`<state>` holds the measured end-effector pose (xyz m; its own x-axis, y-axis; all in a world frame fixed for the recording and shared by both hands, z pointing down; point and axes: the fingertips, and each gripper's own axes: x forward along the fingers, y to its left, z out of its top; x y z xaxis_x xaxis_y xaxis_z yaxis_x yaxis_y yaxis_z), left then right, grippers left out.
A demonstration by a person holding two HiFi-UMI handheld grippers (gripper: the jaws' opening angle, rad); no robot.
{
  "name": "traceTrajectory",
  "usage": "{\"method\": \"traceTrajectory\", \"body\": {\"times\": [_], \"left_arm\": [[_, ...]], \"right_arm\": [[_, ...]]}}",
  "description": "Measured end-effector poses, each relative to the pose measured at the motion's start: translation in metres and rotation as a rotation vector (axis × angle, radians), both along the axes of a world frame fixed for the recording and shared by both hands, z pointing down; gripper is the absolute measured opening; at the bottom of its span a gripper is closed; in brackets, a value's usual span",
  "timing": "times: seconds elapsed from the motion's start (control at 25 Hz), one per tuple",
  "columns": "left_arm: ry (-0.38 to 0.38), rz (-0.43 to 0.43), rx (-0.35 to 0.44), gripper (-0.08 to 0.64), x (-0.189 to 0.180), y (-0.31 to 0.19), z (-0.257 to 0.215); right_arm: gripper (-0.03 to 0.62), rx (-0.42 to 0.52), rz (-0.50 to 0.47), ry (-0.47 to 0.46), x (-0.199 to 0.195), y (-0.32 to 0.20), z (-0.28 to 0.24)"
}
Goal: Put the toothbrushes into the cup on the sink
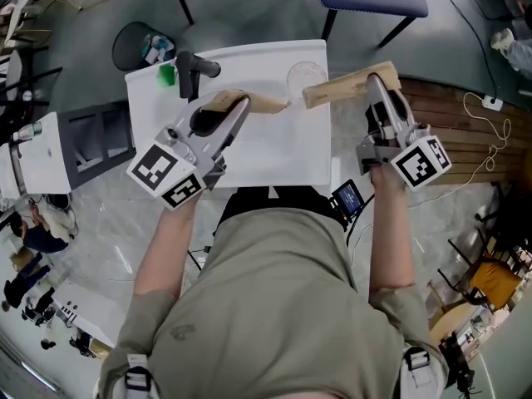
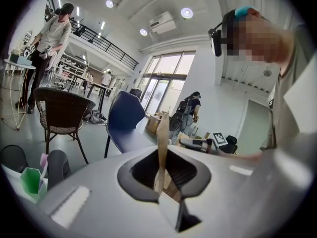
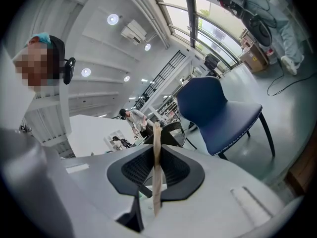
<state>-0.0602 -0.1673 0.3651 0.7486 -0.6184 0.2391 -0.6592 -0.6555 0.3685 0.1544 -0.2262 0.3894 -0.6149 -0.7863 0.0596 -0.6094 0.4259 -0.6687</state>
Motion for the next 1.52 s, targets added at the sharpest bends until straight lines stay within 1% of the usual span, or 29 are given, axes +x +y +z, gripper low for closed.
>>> {"method": "traceTrajectory", "body": {"times": [0.36, 0.72, 1.0, 1.28, 1.52], "left_arm": [[0.002, -0.001, -0.023, 0.034, -0.02, 0.001, 0.007], [-0.002, -0.013, -0.051, 0.034, -0.043, 0.002, 0.021], [-0.009, -0.018, -0.065, 0.034, -0.043, 0.006, 0.021], [-0.006, -0.013, -0.077, 0.034, -0.044, 0.005, 0.025], [0.001, -0.007, -0.074, 0.034, -0.043, 0.005, 0.024]], "right_arm": [[0.055, 0.005, 0.015, 0.049, -0.011, -0.017, 0.01], [0.055, -0.013, 0.016, 0.113, -0.026, -0.033, 0.039], [0.055, -0.017, 0.01, 0.166, -0.029, -0.035, 0.05], [0.055, 0.007, -0.018, 0.229, -0.041, -0.034, 0.066], [0.055, -0.004, -0.018, 0.24, -0.044, -0.03, 0.077]]}}
